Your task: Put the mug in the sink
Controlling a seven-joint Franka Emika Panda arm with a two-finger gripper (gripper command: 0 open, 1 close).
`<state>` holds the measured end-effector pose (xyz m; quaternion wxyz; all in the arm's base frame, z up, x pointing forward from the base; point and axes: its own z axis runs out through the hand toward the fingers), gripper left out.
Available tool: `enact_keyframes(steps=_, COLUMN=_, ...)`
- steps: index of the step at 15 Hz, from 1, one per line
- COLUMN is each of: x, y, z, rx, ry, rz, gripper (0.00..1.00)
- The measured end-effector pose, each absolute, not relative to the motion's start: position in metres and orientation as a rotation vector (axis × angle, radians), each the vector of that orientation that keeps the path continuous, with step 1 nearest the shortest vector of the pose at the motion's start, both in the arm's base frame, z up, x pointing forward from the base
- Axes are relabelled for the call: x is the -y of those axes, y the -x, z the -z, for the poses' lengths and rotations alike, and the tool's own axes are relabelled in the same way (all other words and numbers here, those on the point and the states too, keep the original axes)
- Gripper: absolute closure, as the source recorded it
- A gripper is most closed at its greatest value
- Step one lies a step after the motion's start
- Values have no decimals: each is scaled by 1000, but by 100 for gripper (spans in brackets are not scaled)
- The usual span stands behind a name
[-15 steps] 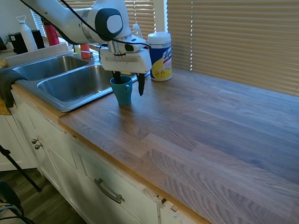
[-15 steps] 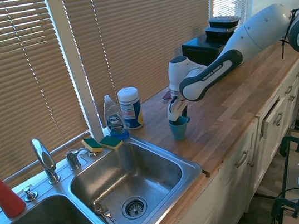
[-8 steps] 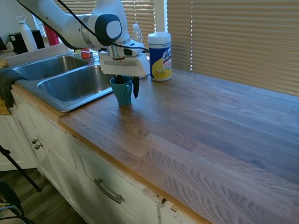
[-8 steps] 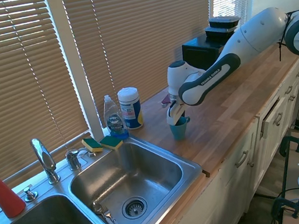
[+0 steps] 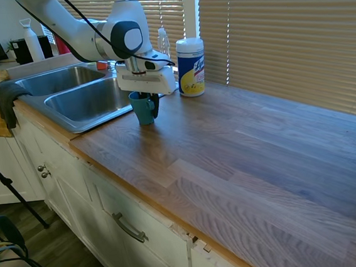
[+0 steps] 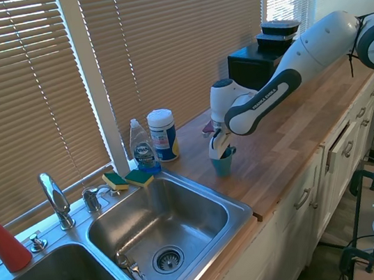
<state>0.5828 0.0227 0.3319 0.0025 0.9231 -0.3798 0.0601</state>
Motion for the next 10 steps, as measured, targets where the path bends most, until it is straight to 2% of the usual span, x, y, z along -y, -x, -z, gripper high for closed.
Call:
enact_keyframes(steps=6, x=-41, y=-573, z=-341, rx=1207, ry=-2916, rz=-189, gripper=100)
enact_keyframes(steps=10, x=-91, y=-553, z=-382, rx=1190, ry=-2955, rz=-219, gripper=100)
